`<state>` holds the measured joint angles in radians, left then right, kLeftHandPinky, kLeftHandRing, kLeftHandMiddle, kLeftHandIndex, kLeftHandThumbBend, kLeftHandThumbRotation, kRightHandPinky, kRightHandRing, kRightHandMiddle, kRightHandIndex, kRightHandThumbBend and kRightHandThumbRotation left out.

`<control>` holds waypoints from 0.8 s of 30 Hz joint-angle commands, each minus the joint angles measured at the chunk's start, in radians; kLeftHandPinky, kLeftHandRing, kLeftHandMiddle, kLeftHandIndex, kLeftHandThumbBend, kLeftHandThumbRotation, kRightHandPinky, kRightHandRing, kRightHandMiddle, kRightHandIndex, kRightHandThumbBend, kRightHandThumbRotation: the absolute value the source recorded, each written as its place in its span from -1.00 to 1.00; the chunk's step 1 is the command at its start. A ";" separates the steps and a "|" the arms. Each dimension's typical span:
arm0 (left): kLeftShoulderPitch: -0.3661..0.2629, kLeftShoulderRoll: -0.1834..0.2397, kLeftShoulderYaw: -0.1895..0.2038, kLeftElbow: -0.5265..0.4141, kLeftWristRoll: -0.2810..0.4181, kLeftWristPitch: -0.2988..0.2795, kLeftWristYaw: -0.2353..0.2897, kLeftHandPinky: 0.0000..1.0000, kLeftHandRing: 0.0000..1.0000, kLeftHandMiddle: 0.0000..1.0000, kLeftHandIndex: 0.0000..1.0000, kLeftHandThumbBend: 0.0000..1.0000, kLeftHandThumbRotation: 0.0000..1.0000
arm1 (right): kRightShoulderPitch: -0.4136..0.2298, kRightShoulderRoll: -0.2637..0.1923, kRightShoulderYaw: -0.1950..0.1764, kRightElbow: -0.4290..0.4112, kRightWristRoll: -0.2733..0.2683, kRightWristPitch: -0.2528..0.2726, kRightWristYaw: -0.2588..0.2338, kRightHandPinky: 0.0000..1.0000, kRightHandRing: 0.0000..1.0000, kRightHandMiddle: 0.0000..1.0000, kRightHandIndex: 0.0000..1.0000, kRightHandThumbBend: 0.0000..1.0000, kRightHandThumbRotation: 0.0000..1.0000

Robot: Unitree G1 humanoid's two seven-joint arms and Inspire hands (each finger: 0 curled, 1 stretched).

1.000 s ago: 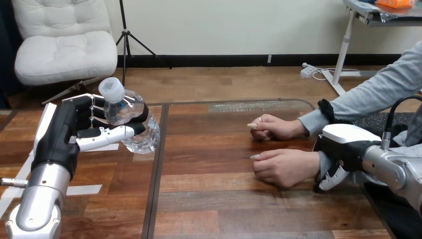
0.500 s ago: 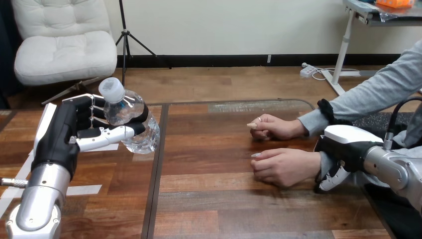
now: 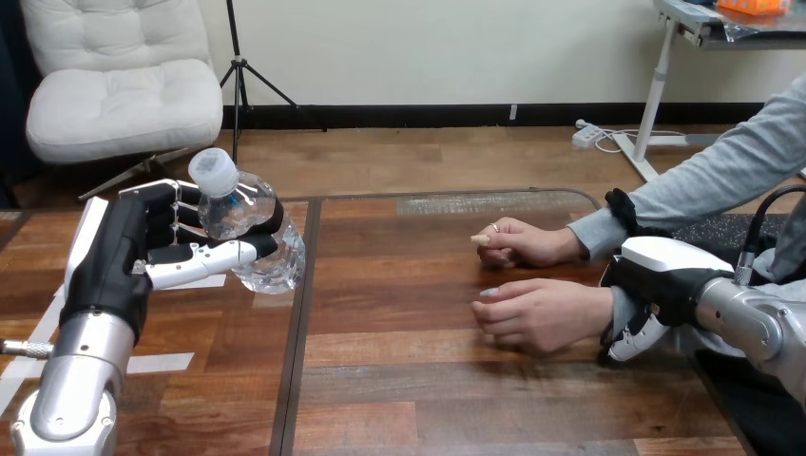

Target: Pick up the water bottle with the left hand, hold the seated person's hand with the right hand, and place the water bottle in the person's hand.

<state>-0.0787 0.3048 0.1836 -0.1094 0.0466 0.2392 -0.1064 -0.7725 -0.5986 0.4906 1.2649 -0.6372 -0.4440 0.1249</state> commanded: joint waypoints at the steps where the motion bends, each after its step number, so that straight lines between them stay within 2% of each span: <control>1: -0.040 0.011 0.008 -0.053 -0.008 -0.032 0.002 -0.40 -0.28 -0.18 -0.14 0.32 -1.00 | 0.002 0.011 -0.039 -0.001 0.041 -0.021 0.001 -0.66 -0.57 -0.47 -0.48 0.19 -1.00; 24: -0.039 0.012 0.000 -0.056 0.001 -0.018 0.002 -0.39 -0.27 -0.17 -0.13 0.32 -1.00 | 0.000 0.004 -0.052 -0.013 0.043 -0.030 -0.005 -0.50 -0.40 -0.28 -0.27 0.09 -1.00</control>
<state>-0.0785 0.3048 0.1828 -0.1094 0.0472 0.2393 -0.1065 -0.7590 -0.5990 0.4687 1.2649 -0.6261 -0.4518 0.1253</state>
